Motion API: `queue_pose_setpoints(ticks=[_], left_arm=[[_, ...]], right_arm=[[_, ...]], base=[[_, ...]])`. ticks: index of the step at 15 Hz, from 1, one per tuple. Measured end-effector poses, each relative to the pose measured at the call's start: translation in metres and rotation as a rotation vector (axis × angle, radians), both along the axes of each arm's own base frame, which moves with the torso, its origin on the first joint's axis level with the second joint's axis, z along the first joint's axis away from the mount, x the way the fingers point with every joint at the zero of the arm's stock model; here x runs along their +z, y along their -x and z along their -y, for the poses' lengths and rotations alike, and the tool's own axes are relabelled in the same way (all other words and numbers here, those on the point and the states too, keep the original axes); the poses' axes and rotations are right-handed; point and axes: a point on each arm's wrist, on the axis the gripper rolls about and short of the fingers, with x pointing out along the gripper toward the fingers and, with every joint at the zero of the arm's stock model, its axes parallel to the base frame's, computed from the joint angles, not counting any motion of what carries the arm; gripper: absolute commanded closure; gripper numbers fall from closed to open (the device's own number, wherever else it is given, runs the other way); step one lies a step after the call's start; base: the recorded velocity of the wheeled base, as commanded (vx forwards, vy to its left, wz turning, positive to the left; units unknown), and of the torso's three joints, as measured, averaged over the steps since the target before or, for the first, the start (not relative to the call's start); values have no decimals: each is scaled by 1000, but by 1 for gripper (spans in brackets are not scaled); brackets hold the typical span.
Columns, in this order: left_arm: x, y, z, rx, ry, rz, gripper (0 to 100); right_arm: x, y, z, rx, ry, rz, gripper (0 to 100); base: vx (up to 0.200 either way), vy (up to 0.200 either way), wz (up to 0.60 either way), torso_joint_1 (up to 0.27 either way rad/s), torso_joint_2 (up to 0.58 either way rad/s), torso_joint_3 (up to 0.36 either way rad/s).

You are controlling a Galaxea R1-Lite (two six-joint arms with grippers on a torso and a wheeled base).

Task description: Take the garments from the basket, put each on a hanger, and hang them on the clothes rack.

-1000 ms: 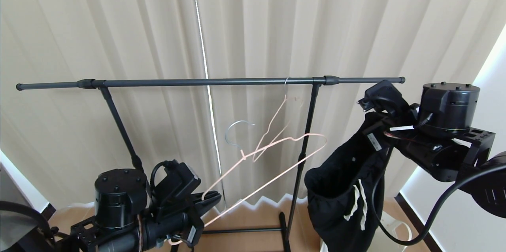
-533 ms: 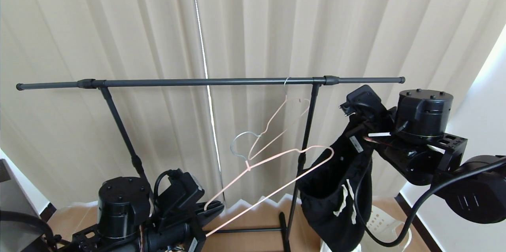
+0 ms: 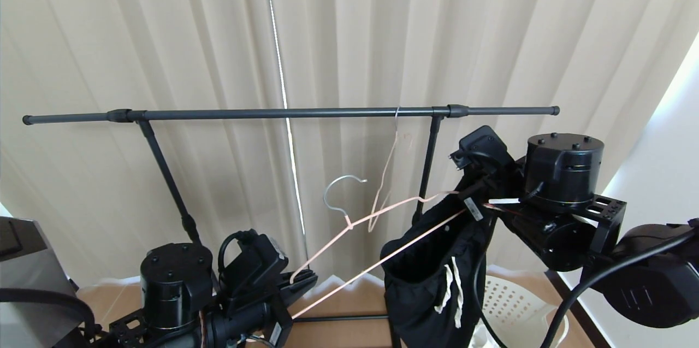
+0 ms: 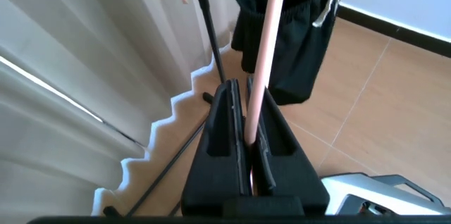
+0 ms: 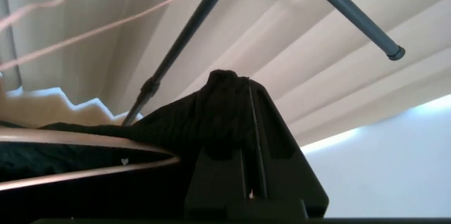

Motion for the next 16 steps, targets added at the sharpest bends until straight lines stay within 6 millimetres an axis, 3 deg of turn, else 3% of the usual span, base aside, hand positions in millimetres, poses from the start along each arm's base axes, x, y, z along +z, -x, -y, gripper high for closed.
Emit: queue_pose_setpoints(ticks=[8, 16], left_arm=[[-1, -8, 12, 36, 15, 44, 100], [-4, -8, 14, 29, 16, 50, 100]], right_arm=[[4, 20, -24, 46, -37, 15, 100], [9, 61, -56, 201, -70, 19, 100]], base=[[0, 0, 0, 0, 0, 0], [0, 0, 0, 0, 0, 0]])
